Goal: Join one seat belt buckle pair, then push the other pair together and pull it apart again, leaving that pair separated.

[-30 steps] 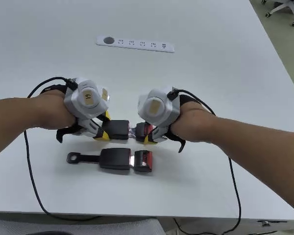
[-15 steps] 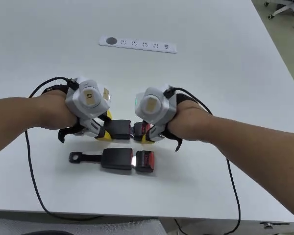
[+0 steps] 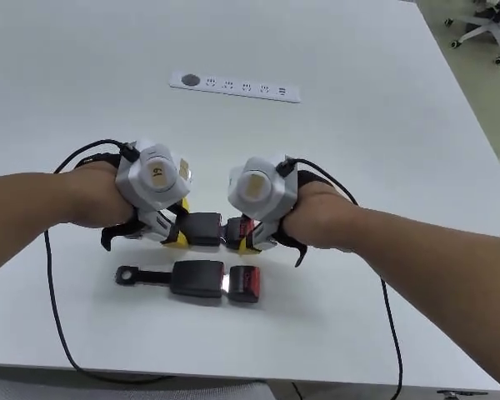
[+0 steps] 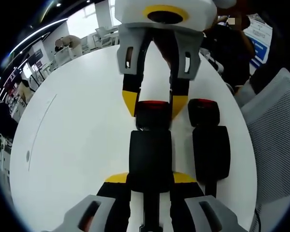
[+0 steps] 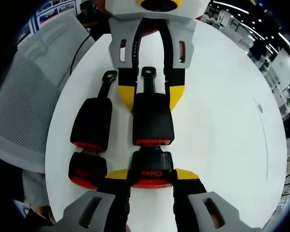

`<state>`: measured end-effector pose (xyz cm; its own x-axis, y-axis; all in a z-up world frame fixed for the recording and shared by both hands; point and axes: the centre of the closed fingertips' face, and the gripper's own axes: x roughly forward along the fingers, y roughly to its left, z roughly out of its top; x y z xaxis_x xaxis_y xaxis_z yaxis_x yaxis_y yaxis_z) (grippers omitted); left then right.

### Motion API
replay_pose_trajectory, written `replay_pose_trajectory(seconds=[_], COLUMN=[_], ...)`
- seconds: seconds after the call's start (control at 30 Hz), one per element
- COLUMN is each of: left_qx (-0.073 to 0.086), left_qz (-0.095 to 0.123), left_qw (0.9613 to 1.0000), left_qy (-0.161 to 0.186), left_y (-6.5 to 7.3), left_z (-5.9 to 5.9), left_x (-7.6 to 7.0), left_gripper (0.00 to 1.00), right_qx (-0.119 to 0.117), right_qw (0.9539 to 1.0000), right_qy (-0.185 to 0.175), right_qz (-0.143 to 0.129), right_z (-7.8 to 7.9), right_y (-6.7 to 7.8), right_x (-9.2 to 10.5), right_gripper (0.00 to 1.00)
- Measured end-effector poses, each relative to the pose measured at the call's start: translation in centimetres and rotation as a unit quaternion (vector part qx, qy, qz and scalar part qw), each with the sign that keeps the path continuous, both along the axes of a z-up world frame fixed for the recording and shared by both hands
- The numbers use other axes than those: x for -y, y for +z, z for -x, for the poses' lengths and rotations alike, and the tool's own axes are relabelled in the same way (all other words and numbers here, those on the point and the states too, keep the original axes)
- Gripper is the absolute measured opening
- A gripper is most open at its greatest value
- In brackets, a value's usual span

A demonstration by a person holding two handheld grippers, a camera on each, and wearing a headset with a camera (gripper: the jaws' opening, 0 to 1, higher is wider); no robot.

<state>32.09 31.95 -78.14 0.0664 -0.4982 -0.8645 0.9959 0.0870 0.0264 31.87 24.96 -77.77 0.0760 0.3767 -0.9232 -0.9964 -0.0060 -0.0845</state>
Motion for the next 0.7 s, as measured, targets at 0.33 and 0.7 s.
replay_pose_trajectory(seconds=[0.33,0.7], left_qx=[0.003,0.001], left_qz=[0.006,0.008], left_qw=[0.9999,0.9999], left_qy=[0.013,0.008], left_y=[0.0,0.2], left_z=[0.1,0.6], left_x=[-0.2,0.1], left_gripper=[0.31,0.31], right_qx=[-0.005,-0.003], right_qw=[0.9998,0.9993], right_qy=[-0.014,-0.025], right_qz=[-0.012,-0.027], right_z=[0.0,0.5], right_y=[-0.2,-0.4], right_x=[1.5,4.3], right_gripper=[0.31,0.32])
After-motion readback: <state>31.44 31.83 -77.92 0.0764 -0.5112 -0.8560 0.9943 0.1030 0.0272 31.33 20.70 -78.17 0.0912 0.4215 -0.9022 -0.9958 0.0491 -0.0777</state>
